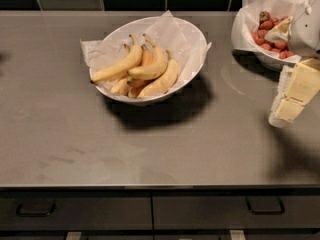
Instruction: Pick banana from white bowl
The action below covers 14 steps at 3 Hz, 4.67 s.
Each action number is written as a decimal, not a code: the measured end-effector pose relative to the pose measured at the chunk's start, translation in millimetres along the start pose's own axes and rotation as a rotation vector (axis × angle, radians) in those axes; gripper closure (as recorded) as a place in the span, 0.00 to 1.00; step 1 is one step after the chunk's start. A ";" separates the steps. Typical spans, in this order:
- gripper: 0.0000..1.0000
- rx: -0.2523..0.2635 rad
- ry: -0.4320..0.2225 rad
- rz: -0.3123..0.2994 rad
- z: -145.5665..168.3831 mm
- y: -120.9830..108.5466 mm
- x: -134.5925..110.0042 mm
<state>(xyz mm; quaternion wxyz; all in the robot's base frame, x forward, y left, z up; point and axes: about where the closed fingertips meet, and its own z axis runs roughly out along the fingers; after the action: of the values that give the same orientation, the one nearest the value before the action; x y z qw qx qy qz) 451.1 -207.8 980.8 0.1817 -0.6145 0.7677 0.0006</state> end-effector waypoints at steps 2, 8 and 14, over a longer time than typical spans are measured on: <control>0.00 -0.127 -0.246 -0.148 16.0 -48.9 -65.8; 0.00 -0.118 -0.402 -0.300 17.7 -61.5 -141.8; 0.00 -0.273 -0.573 -0.429 87.8 -75.3 -234.1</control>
Offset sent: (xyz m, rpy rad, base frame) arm 0.0917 0.0832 0.0250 0.3191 0.0711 0.3785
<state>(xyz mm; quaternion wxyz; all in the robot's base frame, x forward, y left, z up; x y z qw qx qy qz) 588.4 14.3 981.0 0.3015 -0.7546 0.5327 0.2366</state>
